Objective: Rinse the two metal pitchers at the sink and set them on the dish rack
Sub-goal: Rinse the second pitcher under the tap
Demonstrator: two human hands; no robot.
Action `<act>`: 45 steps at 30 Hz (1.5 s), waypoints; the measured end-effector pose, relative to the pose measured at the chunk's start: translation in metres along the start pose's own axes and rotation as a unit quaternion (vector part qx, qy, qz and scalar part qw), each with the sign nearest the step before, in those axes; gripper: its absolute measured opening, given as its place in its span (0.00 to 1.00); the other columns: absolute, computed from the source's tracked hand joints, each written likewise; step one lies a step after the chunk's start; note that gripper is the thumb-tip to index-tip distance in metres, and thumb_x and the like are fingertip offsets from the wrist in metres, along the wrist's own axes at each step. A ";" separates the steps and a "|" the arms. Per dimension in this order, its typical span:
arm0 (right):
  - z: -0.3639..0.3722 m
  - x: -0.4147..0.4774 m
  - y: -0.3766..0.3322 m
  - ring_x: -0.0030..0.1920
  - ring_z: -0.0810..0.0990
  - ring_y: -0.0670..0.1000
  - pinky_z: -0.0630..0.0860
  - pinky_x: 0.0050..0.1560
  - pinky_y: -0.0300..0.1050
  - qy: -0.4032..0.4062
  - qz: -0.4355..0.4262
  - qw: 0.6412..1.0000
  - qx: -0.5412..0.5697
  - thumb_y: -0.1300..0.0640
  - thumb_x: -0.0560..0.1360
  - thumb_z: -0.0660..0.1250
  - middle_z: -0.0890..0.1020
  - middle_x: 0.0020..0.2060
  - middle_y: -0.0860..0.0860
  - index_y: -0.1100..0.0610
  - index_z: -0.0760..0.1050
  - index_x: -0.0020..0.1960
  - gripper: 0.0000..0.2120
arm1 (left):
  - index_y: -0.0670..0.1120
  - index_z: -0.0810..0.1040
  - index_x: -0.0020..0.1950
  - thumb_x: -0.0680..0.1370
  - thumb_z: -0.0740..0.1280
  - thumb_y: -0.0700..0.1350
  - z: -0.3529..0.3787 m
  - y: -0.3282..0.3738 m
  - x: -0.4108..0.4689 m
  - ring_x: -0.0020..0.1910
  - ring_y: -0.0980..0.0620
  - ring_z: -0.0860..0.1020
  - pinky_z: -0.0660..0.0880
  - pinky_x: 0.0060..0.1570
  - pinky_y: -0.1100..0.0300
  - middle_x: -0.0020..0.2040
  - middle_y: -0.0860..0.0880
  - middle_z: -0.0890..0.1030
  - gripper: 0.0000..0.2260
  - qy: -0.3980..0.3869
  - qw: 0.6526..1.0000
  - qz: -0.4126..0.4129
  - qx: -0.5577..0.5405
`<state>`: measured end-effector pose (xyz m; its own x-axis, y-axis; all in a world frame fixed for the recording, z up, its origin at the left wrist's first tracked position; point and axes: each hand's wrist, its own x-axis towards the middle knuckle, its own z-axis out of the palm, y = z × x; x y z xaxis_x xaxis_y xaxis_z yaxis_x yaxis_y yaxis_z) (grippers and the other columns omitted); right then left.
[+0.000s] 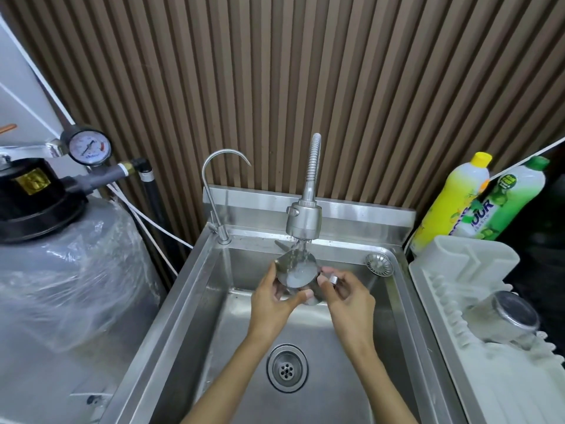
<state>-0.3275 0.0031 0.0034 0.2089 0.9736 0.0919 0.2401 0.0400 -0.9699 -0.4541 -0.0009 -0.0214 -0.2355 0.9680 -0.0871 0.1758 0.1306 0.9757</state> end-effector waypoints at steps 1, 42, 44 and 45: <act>0.001 -0.002 0.002 0.42 0.82 0.40 0.72 0.40 0.24 -0.004 -0.005 1.000 0.027 0.61 0.72 0.68 0.84 0.44 0.48 0.57 0.79 0.46 0.04 | 0.47 0.70 0.68 0.62 0.79 0.43 0.003 -0.003 0.000 0.56 0.50 0.80 0.76 0.53 0.67 0.58 0.45 0.81 0.36 0.007 1.000 0.007 -0.027; -0.007 0.011 -0.001 0.37 0.81 0.54 0.81 0.37 0.43 -0.070 0.156 0.978 0.119 0.59 0.72 0.68 0.82 0.33 0.56 0.60 0.74 0.36 0.08 | 0.46 0.76 0.62 0.60 0.73 0.64 0.003 0.017 -0.010 0.57 0.49 0.77 0.70 0.54 0.63 0.56 0.48 0.79 0.36 0.083 0.982 0.019 0.167; -0.011 0.017 -0.008 0.37 0.81 0.56 0.80 0.42 0.47 -0.026 0.073 0.995 -0.069 0.57 0.71 0.69 0.83 0.34 0.57 0.58 0.74 0.34 0.09 | 0.51 0.80 0.53 0.64 0.76 0.56 0.006 0.011 -0.003 0.51 0.52 0.80 0.71 0.45 0.71 0.50 0.49 0.83 0.20 0.026 0.996 -0.015 0.085; -0.012 0.020 -0.011 0.39 0.81 0.57 0.78 0.45 0.49 -0.018 0.023 0.991 -0.132 0.56 0.71 0.69 0.84 0.36 0.57 0.58 0.74 0.35 0.08 | 0.53 0.79 0.51 0.65 0.77 0.53 0.008 0.008 0.000 0.49 0.52 0.81 0.72 0.43 0.72 0.48 0.50 0.84 0.17 0.003 0.998 -0.019 0.053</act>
<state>-0.3147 0.0194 0.0185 0.1936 0.9804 0.0362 0.4719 -0.0607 -0.8796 -0.4455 0.0019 -0.0148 -0.2492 0.9608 -0.1216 0.2671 0.1889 0.9450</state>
